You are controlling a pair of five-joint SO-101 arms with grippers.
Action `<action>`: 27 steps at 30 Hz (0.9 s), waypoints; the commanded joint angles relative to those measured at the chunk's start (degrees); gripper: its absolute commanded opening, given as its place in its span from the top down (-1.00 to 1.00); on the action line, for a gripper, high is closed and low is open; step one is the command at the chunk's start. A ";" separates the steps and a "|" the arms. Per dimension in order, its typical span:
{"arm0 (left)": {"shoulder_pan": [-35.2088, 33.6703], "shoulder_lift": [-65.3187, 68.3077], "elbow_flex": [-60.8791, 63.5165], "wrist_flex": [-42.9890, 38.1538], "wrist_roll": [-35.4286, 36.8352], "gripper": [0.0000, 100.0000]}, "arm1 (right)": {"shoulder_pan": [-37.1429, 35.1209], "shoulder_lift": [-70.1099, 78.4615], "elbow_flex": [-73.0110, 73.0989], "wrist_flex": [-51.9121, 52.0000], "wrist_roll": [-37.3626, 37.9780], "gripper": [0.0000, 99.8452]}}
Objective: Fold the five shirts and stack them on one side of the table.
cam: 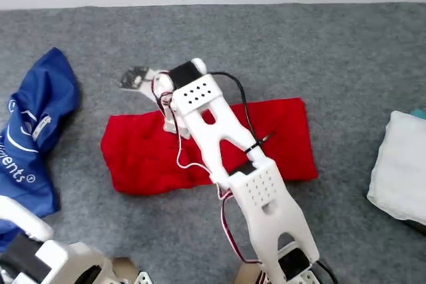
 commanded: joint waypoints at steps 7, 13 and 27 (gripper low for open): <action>0.09 -0.70 -0.31 -0.44 -0.62 0.99 | -6.73 -25.89 23.56 2.33 -5.01 0.98; 0.35 -0.70 -0.31 -0.53 -0.62 0.99 | -11.03 -27.03 31.38 1.45 -7.65 0.98; -0.09 -0.79 -0.31 -0.35 -0.70 0.99 | 1.36 -10.07 32.88 -9.98 -2.02 0.98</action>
